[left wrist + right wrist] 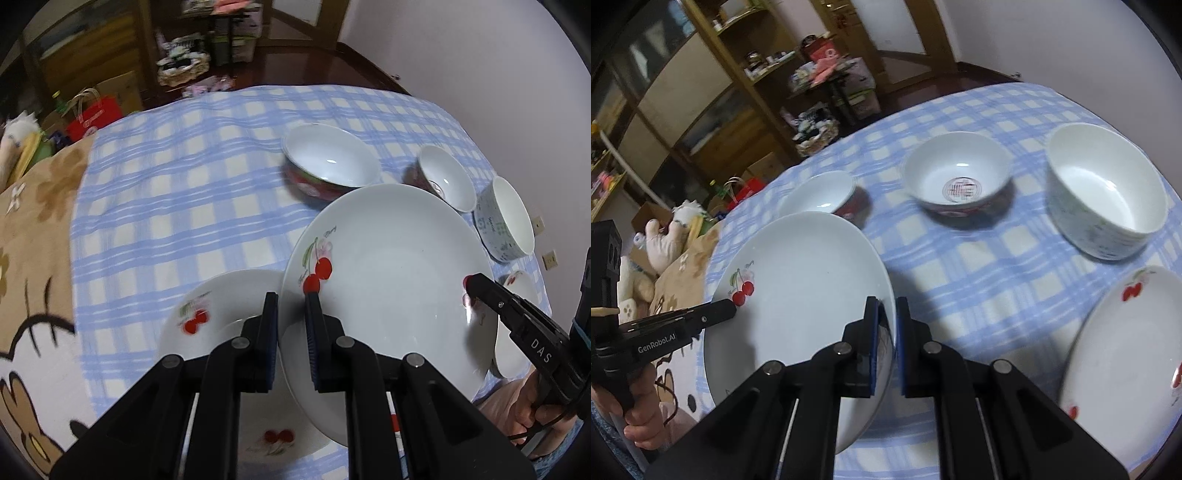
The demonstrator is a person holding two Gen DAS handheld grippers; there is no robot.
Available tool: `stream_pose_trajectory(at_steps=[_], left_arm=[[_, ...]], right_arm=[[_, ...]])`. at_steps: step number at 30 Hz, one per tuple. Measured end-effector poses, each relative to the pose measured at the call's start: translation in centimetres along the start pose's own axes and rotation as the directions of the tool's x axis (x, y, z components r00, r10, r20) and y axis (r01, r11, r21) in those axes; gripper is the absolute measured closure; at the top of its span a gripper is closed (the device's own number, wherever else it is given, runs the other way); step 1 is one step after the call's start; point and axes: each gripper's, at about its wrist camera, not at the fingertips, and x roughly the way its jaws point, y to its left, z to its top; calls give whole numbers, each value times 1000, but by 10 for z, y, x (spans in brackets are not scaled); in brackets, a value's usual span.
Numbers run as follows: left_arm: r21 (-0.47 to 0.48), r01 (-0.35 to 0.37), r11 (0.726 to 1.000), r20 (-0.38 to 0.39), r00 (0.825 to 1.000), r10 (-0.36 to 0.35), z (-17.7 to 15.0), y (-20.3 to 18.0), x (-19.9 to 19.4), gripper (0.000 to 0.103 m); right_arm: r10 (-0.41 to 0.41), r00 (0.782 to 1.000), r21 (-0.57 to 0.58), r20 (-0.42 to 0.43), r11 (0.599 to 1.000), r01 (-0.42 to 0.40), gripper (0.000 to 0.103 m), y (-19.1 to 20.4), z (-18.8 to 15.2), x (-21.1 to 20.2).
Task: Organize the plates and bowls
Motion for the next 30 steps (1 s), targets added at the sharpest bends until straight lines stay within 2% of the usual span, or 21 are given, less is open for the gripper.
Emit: stream_pose_trajectory(at_steps=[5,12,21,30], left_arm=[[-29,-36,999,6,999,36,-5,24,-19,89],[-83,-67,994,-8,998,66,-20,52,-25,89],[-147,-81,986,-50,996,74,-36,75,-7,89],[-164,-108,980,-111,990,90,-43,86,25,88]], right_arm=[[30,999,-36,-10,999,-30,93,29,-3,2],[61,998,-70,-35,996,-63,93,58,-14,8],[68,995,-78,-76,994,-74,93,74,-28,32],[49,990,-79,-130,995,-60,94,72,-40,62]])
